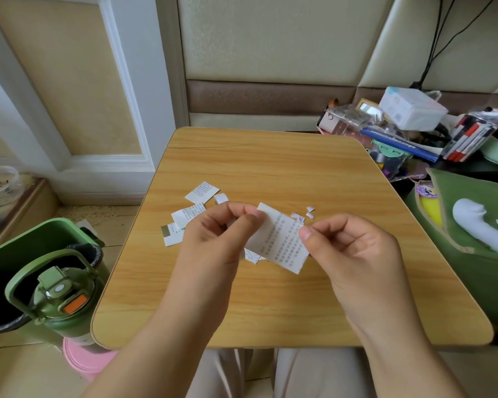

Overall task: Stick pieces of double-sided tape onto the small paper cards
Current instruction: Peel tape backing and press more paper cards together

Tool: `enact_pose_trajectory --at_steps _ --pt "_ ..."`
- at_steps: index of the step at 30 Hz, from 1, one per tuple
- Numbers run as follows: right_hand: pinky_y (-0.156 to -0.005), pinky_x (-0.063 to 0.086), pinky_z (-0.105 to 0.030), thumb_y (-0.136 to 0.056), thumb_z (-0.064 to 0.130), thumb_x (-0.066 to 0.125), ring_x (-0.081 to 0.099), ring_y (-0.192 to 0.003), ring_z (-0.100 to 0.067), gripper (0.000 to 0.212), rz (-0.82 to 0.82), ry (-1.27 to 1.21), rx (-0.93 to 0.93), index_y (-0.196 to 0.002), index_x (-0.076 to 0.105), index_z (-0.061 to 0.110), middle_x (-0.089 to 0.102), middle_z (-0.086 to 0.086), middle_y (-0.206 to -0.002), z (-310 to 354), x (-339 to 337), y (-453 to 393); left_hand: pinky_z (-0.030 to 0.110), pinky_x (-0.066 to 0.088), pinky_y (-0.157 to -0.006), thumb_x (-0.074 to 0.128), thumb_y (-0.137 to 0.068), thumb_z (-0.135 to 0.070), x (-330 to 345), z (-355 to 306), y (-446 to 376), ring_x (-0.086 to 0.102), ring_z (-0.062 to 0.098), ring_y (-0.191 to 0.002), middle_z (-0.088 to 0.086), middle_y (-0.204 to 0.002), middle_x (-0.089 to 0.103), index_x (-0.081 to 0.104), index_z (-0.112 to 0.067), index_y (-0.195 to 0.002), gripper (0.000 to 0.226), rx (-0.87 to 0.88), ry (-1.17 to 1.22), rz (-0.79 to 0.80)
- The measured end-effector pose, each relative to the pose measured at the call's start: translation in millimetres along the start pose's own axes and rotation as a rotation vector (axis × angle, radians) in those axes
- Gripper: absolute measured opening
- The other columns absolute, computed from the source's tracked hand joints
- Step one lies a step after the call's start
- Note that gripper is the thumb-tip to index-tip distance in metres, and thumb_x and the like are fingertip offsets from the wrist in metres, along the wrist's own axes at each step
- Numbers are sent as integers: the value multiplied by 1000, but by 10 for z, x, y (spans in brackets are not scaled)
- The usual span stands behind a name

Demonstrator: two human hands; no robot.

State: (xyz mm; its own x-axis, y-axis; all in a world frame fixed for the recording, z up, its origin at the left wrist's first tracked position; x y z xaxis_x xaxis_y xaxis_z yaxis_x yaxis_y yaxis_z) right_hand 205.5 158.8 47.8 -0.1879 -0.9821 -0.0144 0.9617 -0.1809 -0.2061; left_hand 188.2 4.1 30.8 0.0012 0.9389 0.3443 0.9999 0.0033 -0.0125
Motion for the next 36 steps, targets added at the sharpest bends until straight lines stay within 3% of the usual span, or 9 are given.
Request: enact_pose_trajectory --at_steps 4,13,18,21,24,27,29,32,36 --pt "-54 45 -13 -76 5 73 59 -55 -4 18 -6 31 -41 -63 65 14 68 2 -60 61 4 -25 21 35 -56 70 -69 -27 -3 -12 -20 50 7 -59 -4 -65 59 70 -22 -64 7 3 -18 -20" --pt "-57 49 -17 -76 7 75 63 -59 -8 18 -48 2 -40 -63 66 16 70 0 -64 19 40 -52 29 34 -57 77 -68 -24 7 55 21 50 10 -56 2 -68 62 69 -17 -68 10 -47 44 -85" --pt "-62 50 -24 -78 7 72 65 -65 -13 22 -54 -48 -18 -86 55 18 72 -1 -70 -24 35 -84 22 36 -54 75 -74 -23 -7 72 16 50 6 -55 -3 -64 61 68 -19 -64 13 -21 -9 -132" --pt "-62 48 -19 -81 8 71 63 -65 -10 23 -20 49 -14 -90 54 21 72 1 -70 -91 11 -128 10 40 -55 71 -82 -14 -104 138 -20 43 3 -48 -11 -52 51 68 -18 -65 17 18 -218 -189" --pt "-63 47 -22 -81 9 72 60 -60 -8 22 37 251 46 -84 55 22 70 2 -65 -379 22 -208 27 45 -97 71 -82 -15 -233 303 -73 55 5 -61 -7 -57 55 71 -22 -80 7 26 -524 -169" --pt "-58 40 -15 -80 10 74 52 -52 -2 24 85 448 115 -80 54 24 67 1 -62 -818 116 -214 9 41 -66 66 -84 -14 -316 568 -111 54 1 -59 -10 -62 56 70 -21 -102 20 76 -842 -142" --pt "-57 38 -14 -81 11 72 52 -56 -5 25 131 534 145 -81 52 25 66 0 -66 -1084 199 -188 18 35 -75 65 -83 -13 -332 703 -114 54 3 -61 -12 -64 54 70 -22 -108 27 131 -1108 -96" --pt "-63 40 -20 -83 8 70 56 -67 -10 25 141 637 105 -84 52 25 61 5 -70 -1290 237 -177 27 15 -70 75 -71 -13 -381 863 -120 60 21 -70 -11 -65 48 74 -25 -93 26 227 -1332 -9" --pt "-74 43 -23 -75 7 77 53 -82 -15 25 88 858 -145 -93 62 16 55 6 -86 -1236 235 -173 28 9 -65 65 -67 -31 -406 917 -79 57 18 -58 -10 -60 48 74 -28 -70 10 360 -1451 12"
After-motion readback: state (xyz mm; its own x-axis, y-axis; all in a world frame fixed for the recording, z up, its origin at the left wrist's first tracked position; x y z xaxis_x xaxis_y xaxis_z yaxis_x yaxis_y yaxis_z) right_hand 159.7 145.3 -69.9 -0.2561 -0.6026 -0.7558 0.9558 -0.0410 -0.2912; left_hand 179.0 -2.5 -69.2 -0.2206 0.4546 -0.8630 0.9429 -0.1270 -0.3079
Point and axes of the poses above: each hand's wrist, its own y-axis away from the middle knuckle, its own x-axis out of the palm, z = x × y, the point moved 4 cm from there along -y, towards the middle knuckle
